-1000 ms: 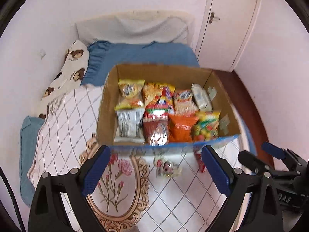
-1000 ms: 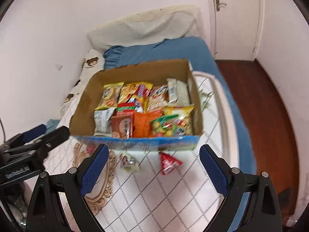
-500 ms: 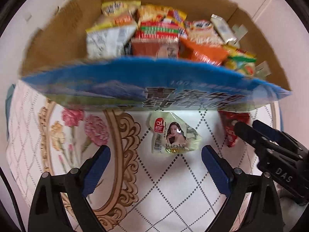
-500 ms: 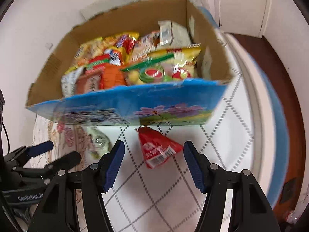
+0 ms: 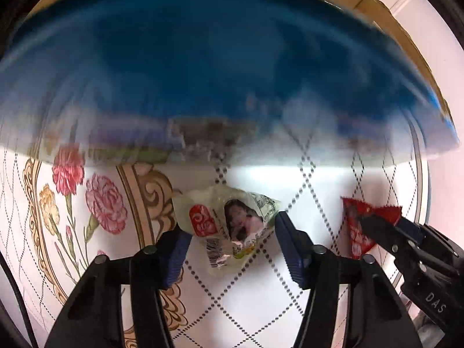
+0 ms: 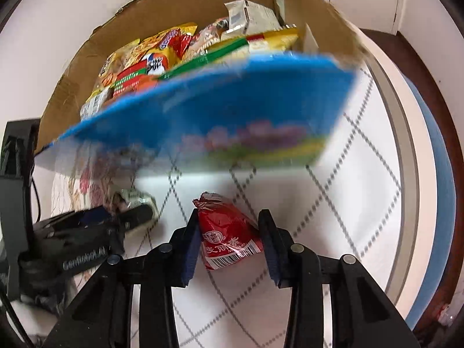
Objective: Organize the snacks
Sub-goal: 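Grasp the clear portrait-print packet with left tool while right tool grasps red pouch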
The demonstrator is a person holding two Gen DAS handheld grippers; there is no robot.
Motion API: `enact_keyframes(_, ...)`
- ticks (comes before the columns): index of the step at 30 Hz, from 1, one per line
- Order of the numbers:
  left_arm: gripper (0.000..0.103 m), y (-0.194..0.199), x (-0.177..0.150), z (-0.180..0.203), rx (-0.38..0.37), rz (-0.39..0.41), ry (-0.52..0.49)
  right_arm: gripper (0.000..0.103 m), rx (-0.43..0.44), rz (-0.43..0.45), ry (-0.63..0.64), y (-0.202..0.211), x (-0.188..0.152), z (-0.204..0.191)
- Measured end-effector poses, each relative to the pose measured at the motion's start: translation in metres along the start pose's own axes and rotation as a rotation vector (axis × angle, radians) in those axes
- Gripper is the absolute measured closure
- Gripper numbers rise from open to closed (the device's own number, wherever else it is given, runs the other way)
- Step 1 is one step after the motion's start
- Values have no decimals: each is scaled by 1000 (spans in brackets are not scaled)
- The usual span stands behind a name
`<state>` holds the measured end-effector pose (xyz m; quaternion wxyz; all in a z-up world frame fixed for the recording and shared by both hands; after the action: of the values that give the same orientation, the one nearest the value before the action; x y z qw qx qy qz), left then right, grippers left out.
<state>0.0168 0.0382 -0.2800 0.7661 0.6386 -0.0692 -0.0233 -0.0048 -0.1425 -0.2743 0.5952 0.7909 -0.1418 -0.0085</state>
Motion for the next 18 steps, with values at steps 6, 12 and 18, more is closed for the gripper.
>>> enact_keyframes(6,53,14,-59,5,-20,-51,-51,63,20,-55,5,19,-38,2)
enact_keyframes(12,53,25,-134,3,-43,-122,-38,63,36,-130,-22,35,-100,11)
enact_keyframes(18,53,20,-173,5,-39,-152,-24,63,42,-188,-92,40,-156,28)
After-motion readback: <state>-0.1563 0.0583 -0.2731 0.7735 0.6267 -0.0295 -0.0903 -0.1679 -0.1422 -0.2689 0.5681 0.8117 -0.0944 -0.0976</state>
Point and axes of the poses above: each gripper's, at about its wrist camera, not at the fingertips, and y roughly against the way its jaws point, z to its right, x to its top, the point moved 3 cm from there along -y, roughly the way its jaws point, and after that the axes turned 8 degrees about z, right-handed, at the moved point
